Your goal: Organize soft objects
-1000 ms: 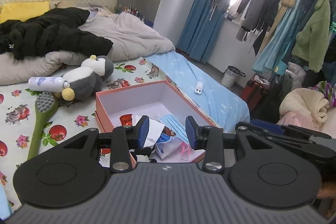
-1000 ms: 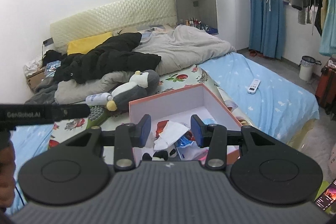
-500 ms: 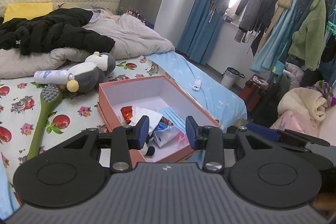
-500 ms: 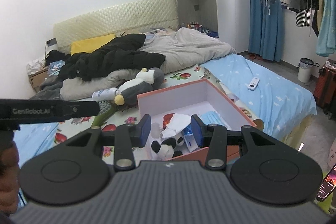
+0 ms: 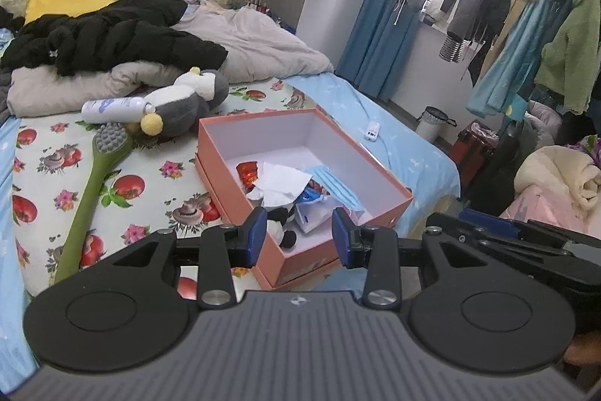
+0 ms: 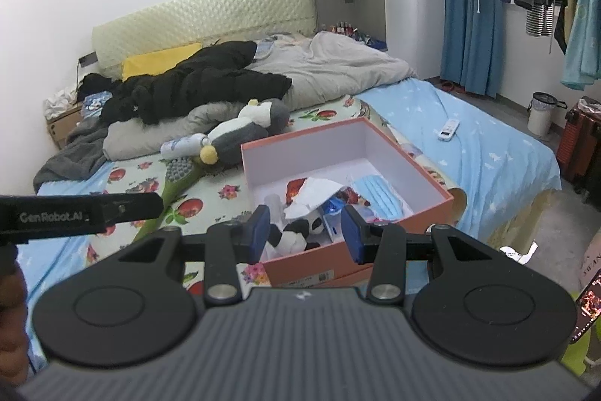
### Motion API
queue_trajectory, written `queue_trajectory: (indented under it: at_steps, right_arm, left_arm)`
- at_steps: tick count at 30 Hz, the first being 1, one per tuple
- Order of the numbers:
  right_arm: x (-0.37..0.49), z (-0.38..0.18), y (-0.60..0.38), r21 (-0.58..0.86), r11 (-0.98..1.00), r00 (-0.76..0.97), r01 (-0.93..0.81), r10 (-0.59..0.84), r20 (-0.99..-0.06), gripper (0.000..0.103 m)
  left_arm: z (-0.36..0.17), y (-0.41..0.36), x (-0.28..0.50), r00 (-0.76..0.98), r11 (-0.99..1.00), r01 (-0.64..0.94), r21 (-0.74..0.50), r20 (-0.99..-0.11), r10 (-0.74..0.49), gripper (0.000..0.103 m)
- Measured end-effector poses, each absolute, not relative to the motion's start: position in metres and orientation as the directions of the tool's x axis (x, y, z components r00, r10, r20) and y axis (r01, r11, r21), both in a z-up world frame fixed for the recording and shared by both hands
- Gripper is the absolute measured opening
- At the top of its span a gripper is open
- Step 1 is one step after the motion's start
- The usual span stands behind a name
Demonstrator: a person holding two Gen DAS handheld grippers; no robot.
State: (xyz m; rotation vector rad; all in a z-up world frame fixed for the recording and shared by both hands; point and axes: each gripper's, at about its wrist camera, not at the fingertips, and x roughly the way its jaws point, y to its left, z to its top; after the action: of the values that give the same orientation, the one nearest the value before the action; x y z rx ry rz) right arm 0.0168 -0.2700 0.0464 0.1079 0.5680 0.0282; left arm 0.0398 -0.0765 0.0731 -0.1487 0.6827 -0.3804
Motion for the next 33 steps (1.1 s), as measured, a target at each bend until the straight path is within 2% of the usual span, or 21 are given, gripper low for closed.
queue_trajectory:
  at_steps: [23,24,25,26,27,29,33]
  right_arm:
    - [0.027,0.025,-0.277,0.116,0.993,0.814,0.023,0.049,-0.579,0.045]
    - [0.029,0.025,-0.279,0.119,0.993,0.811,0.022,0.052,-0.582,0.048]
    - [0.03,0.024,-0.28,0.12,0.992,0.809,0.027,0.049,-0.586,0.054]
    - [0.031,0.023,-0.282,0.119,0.992,0.808,0.035,0.042,-0.587,0.071]
    - [0.031,0.022,-0.284,0.119,0.992,0.811,0.044,0.035,-0.584,0.085]
    - [0.031,0.021,-0.287,0.115,0.992,0.813,0.051,0.026,-0.582,0.086]
    - [0.034,0.02,-0.29,0.102,0.993,0.807,0.061,0.011,-0.59,0.086]
  left_arm:
    - [0.054,-0.079,0.048,0.687,0.93,0.283,-0.233,-0.628,-0.366,0.046]
    - [0.054,-0.079,0.048,0.686,0.931,0.283,-0.231,-0.629,-0.365,0.048]
    - [0.054,-0.079,0.048,0.687,0.932,0.282,-0.229,-0.629,-0.363,0.056]
    - [0.053,-0.079,0.05,0.689,0.933,0.278,-0.227,-0.63,-0.358,0.062]
    - [0.052,-0.079,0.052,0.691,0.937,0.27,-0.224,-0.632,-0.35,0.073]
    - [0.051,-0.077,0.054,0.697,0.941,0.258,-0.219,-0.632,-0.338,0.085]
    - [0.051,-0.076,0.057,0.695,0.938,0.263,-0.225,-0.631,-0.346,0.095]
